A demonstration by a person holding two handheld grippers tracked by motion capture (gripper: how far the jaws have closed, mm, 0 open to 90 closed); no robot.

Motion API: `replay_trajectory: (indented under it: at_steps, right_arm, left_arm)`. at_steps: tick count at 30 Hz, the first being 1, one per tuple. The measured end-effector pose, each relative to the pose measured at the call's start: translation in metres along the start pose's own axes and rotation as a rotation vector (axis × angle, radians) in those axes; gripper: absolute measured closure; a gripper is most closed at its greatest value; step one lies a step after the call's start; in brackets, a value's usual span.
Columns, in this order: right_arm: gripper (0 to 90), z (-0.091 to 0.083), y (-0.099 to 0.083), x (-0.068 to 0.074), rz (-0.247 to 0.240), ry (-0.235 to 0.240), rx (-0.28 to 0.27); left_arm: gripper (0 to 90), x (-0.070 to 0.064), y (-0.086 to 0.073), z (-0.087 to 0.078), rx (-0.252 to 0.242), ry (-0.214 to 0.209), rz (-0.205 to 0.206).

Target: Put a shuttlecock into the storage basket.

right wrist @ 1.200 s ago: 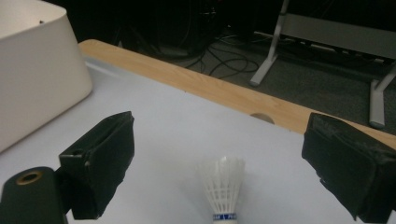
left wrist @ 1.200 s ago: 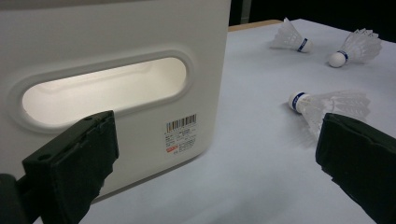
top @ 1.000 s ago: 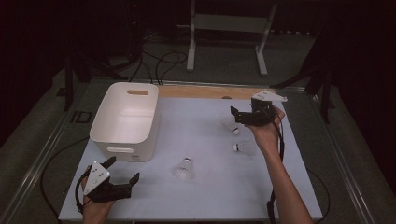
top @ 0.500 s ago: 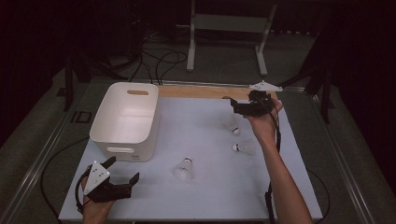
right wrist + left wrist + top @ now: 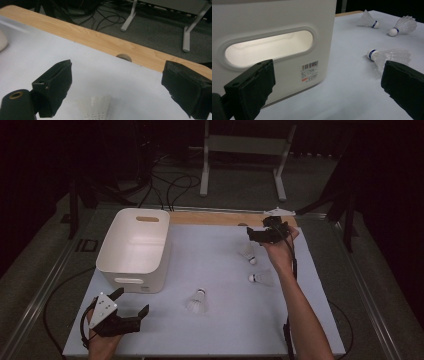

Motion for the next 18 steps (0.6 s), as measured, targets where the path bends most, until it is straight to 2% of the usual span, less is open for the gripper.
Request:
replay_trajectory:
  at_steps: [8,18]
  right_arm:
    - [9.5,0.014,-0.008,0.000,-0.011,-0.010,0.043]
    - [9.6,0.028,-0.019,-0.003,0.005,-0.016,0.090]
  left_arm:
    - [0.0,0.000,0.000,-0.001,-0.002,0.000,-0.003]
    - [0.0,0.000,0.000,-0.001,-0.003,-0.002,0.000]
Point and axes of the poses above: each handheld gripper's, and its own axes: z roughly forward along the jaws, y roughly out of its top, x roughly to its left, the point moved 9 cm from there along z, roughly forward along the jaws, and after that the axes turned 10 degrees about -z, right-handed, at the moved point
